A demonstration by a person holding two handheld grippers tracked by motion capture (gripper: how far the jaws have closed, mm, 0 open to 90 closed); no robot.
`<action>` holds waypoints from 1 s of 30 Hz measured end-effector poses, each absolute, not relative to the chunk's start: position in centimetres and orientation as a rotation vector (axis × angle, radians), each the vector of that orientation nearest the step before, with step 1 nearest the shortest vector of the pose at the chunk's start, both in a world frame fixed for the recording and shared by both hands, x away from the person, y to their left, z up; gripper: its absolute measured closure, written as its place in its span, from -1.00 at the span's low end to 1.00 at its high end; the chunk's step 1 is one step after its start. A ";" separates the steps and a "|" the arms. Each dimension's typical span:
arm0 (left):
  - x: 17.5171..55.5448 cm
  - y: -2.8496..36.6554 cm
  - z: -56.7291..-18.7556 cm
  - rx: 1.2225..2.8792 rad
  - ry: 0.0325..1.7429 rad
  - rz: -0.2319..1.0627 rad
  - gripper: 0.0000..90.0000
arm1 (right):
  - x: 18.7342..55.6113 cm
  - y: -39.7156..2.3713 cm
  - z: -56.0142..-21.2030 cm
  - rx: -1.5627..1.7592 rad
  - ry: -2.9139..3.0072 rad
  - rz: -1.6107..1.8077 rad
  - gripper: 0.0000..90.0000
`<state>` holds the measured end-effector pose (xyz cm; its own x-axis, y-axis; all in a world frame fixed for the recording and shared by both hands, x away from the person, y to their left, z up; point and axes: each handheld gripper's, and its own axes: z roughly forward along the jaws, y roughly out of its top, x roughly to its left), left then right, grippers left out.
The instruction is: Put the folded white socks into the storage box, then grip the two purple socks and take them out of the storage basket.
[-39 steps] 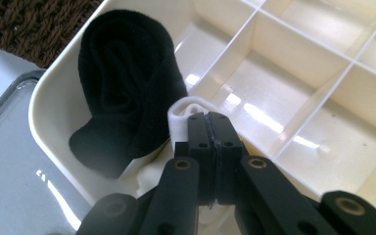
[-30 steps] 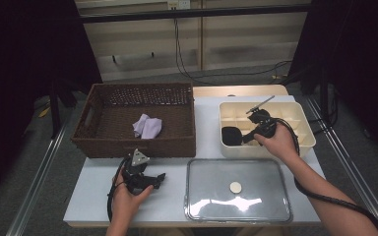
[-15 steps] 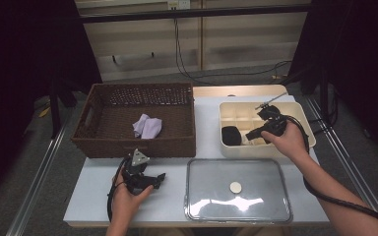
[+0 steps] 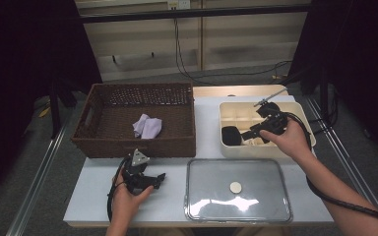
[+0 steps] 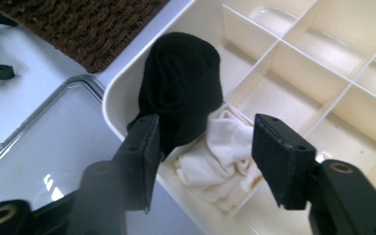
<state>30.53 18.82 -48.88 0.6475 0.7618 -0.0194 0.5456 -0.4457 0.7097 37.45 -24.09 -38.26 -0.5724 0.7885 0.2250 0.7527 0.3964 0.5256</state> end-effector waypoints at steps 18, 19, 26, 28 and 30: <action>30.5 18.8 -48.9 2.162 1.012 0.397 -0.80 | 36.1 -22.0 -37.1 1.326 2.604 0.977 -0.43; 30.5 18.8 -48.9 2.163 1.011 0.397 -0.80 | 35.9 -21.8 -37.1 1.330 2.609 0.979 -0.45; 30.5 18.8 -48.9 2.163 1.011 0.397 -0.80 | 35.3 -21.1 -37.0 1.287 2.622 0.995 -0.54; 30.5 18.8 -48.9 2.164 1.011 0.397 -0.80 | 35.1 -20.7 -37.0 1.278 2.626 1.002 -0.56; 30.5 18.8 -48.9 2.161 1.011 0.399 -0.80 | 34.9 -20.4 -37.2 1.265 2.634 1.001 -0.60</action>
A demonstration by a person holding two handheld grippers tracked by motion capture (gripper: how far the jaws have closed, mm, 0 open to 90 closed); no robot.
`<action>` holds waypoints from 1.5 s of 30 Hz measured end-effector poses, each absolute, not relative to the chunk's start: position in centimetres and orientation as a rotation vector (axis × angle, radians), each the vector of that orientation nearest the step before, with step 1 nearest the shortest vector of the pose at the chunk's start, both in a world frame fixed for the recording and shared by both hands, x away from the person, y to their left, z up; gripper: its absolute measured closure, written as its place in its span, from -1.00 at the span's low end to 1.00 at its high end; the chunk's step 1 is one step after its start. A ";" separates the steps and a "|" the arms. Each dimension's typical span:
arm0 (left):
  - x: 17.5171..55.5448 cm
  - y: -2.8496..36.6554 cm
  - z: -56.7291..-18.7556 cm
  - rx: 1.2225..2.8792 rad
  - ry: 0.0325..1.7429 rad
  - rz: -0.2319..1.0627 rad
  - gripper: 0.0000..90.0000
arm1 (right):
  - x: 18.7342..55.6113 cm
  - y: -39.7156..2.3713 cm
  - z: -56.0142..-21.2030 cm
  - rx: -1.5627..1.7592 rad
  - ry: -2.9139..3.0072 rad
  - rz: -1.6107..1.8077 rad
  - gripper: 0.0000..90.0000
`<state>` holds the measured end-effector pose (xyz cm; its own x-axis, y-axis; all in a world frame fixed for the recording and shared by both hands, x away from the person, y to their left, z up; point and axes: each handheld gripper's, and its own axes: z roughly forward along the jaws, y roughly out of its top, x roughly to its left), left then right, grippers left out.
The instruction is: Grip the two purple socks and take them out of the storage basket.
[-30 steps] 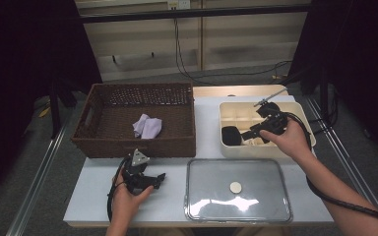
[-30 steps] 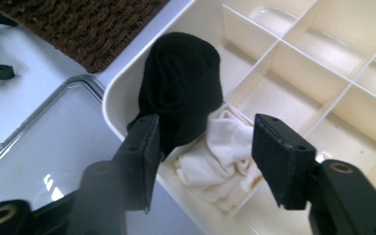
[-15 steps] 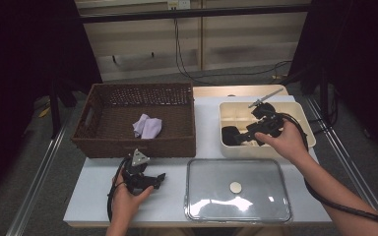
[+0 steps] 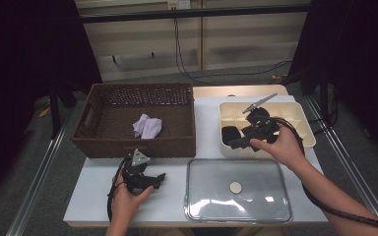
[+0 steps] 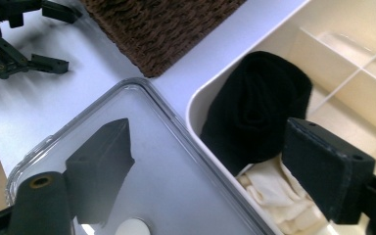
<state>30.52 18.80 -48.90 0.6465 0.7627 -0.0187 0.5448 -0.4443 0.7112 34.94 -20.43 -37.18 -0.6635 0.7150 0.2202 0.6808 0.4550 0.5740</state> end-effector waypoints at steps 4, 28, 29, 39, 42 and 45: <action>30.5 18.8 -48.9 2.161 1.012 0.398 -0.80 | 34.6 -20.1 -37.4 1.246 2.639 1.012 -0.68; 30.5 18.8 -48.9 2.161 1.011 0.396 -0.81 | 32.4 -16.2 -39.0 1.113 2.743 1.053 -0.82; 30.5 18.8 -48.9 2.163 1.011 0.398 -0.80 | 32.3 -16.1 -39.1 1.111 2.749 1.053 -0.83; 30.5 18.8 -48.9 2.163 1.011 0.398 -0.81 | 31.8 -15.0 -40.3 1.090 2.780 1.065 -0.86; 30.5 18.8 -48.9 2.162 1.011 0.400 -0.80 | 31.5 -14.5 -41.1 1.062 2.787 1.087 -0.87; 30.5 18.8 -48.9 2.161 1.012 0.399 -0.81 | 31.4 -14.2 -41.5 1.062 2.795 1.086 -0.87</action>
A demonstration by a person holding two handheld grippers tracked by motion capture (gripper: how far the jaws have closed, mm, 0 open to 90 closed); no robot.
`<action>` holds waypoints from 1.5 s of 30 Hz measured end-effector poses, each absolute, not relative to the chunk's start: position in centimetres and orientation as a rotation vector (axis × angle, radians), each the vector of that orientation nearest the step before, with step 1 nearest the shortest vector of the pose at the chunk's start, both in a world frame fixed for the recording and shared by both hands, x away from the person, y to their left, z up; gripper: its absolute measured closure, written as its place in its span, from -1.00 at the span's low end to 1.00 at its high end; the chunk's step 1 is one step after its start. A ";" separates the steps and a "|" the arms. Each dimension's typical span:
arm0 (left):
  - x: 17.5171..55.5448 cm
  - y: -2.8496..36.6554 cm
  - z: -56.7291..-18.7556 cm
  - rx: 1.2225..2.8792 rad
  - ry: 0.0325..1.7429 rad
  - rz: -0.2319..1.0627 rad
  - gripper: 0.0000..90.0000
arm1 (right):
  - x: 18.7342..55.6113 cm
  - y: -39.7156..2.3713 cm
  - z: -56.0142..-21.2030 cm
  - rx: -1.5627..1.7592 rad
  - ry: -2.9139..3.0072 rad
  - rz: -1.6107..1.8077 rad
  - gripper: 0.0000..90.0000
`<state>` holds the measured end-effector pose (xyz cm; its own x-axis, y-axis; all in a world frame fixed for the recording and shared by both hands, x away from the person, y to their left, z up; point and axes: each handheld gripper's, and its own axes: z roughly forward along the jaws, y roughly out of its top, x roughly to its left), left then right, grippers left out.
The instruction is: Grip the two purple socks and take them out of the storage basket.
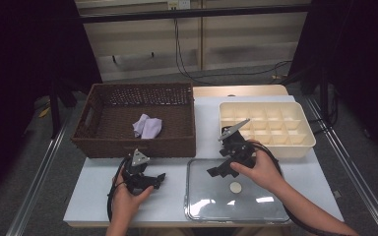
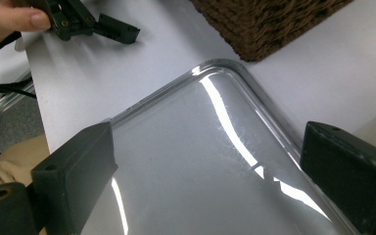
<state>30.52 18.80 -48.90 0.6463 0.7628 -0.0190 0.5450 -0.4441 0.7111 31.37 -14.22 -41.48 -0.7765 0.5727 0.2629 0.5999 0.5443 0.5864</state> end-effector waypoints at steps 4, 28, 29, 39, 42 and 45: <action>30.5 18.8 -48.9 2.161 1.012 0.398 -0.80 | 31.1 -13.7 -42.2 -1.010 -2.736 -1.055 -0.89; 30.6 18.8 -48.9 2.169 1.006 0.394 -0.82 | 29.3 -12.2 -47.1 -0.945 -2.761 -1.147 -0.95; 30.6 18.8 -48.9 2.171 1.005 0.393 -0.83 | 29.3 -12.2 -47.2 -0.938 -2.772 -1.151 -0.95; 30.6 18.7 -48.9 2.188 0.989 0.383 -0.90 | 28.0 -11.5 -48.4 -0.944 -2.925 -1.257 -0.97; 30.6 18.7 -48.9 2.188 0.984 0.379 -0.93 | 27.8 -11.3 -48.4 -0.958 -2.957 -1.237 -0.99; 30.6 18.6 -48.9 2.187 0.985 0.380 -0.94 | 27.8 -11.3 -48.4 -0.960 -2.951 -1.242 -0.99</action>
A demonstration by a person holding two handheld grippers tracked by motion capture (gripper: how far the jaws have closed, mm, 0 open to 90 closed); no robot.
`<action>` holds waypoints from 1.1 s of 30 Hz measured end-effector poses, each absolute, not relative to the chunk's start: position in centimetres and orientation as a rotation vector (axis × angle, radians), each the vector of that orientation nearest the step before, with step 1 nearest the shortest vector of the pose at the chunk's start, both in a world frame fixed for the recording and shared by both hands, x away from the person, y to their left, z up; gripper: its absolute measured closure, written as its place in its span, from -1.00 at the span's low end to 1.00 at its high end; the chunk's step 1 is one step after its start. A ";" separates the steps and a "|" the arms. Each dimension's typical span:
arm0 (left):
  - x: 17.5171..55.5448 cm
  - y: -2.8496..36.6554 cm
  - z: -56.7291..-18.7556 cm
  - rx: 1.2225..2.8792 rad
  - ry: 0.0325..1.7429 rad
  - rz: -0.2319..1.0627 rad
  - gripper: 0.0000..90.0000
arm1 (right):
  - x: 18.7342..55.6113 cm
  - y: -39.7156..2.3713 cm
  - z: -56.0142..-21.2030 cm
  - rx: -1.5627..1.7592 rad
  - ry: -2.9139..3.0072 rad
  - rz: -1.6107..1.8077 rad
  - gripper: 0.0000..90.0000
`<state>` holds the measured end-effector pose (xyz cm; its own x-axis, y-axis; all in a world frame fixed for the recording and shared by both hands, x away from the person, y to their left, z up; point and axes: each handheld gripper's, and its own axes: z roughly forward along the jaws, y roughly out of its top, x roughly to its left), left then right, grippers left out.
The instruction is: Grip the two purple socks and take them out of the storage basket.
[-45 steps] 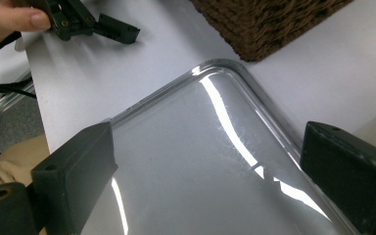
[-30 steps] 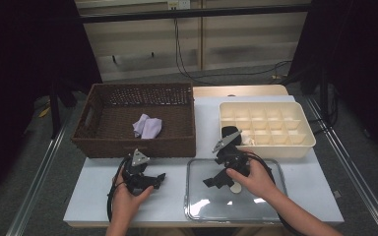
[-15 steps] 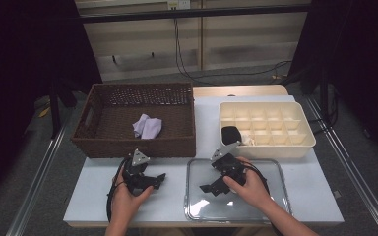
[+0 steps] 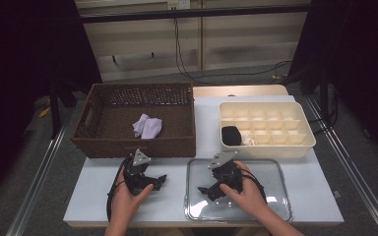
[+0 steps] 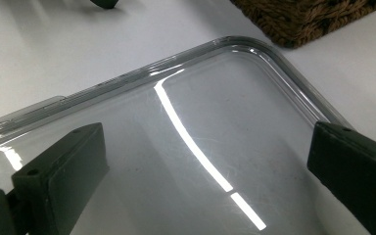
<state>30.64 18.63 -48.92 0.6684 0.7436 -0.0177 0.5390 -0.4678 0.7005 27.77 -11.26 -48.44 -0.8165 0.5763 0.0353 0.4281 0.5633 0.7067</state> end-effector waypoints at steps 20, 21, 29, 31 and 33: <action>30.6 18.6 -48.8 2.197 0.988 0.373 -0.95 | 27.7 -11.2 -48.5 0.847 2.593 1.102 -0.99; 30.6 18.6 -48.7 2.209 0.981 0.364 -0.96 | 27.7 -11.2 -48.5 0.847 2.593 1.102 -0.99; 30.8 18.7 -48.2 2.206 0.993 0.313 -0.96 | 27.7 -11.3 -48.5 0.846 2.593 1.102 -0.99; 30.8 18.7 -48.1 2.196 0.996 0.303 -0.96 | 27.7 -11.3 -48.5 0.846 2.594 1.102 -0.99; 30.9 18.8 -47.9 2.183 0.991 0.295 -0.96 | 27.7 -11.2 -48.5 0.846 2.593 1.102 -0.99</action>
<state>30.87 18.79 -47.89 0.6796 0.7293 -0.0796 0.5670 -0.4533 0.6877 27.68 -11.25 -48.47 -0.8163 0.5763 0.0385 0.4279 0.5586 0.7106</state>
